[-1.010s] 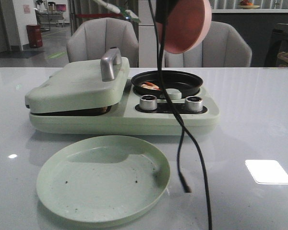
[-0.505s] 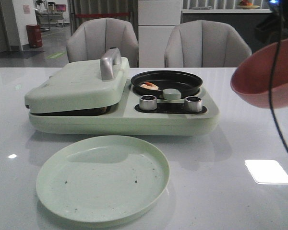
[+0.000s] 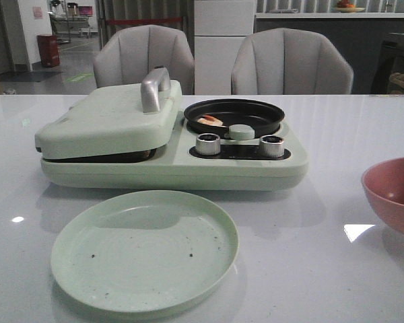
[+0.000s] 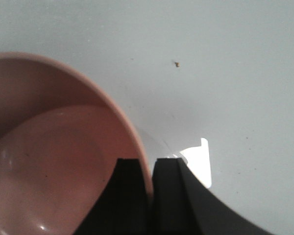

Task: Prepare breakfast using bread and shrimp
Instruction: 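Carry the empty pink bowl back and set it on the table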

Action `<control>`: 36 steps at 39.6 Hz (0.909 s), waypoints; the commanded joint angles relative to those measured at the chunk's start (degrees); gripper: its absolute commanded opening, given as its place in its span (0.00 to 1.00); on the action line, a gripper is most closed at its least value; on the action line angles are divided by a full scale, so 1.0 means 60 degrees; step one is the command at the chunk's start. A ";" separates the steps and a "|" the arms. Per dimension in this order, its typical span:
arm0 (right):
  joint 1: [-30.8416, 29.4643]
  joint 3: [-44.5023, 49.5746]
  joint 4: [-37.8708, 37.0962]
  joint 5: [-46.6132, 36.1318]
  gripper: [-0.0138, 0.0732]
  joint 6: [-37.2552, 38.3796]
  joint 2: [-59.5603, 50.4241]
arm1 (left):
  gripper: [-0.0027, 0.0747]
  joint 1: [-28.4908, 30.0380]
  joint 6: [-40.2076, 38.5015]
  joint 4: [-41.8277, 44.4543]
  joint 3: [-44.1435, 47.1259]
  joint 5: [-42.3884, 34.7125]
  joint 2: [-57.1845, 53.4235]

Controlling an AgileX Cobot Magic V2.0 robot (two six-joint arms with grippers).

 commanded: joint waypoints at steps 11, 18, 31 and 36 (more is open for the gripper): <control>-0.0312 0.0041 0.0171 -0.1849 0.21 -0.0152 -0.0101 | 0.16 -0.0076 -0.0014 -0.0330 -0.0263 -0.0661 0.0009; -0.0312 0.0032 0.0171 -0.2005 0.49 -0.0152 0.0127 | 0.16 -0.0076 -0.0014 -0.0330 -0.0263 -0.0661 0.0009; -0.0157 0.0007 0.0171 -0.1448 0.68 -0.0152 -0.1050 | 0.16 -0.0076 -0.0014 -0.0330 -0.0263 -0.0661 0.0009; 0.0564 0.0026 0.0088 -0.1089 0.68 -0.0413 -0.2590 | 0.16 -0.0076 -0.0014 -0.0330 -0.0263 -0.0661 0.0009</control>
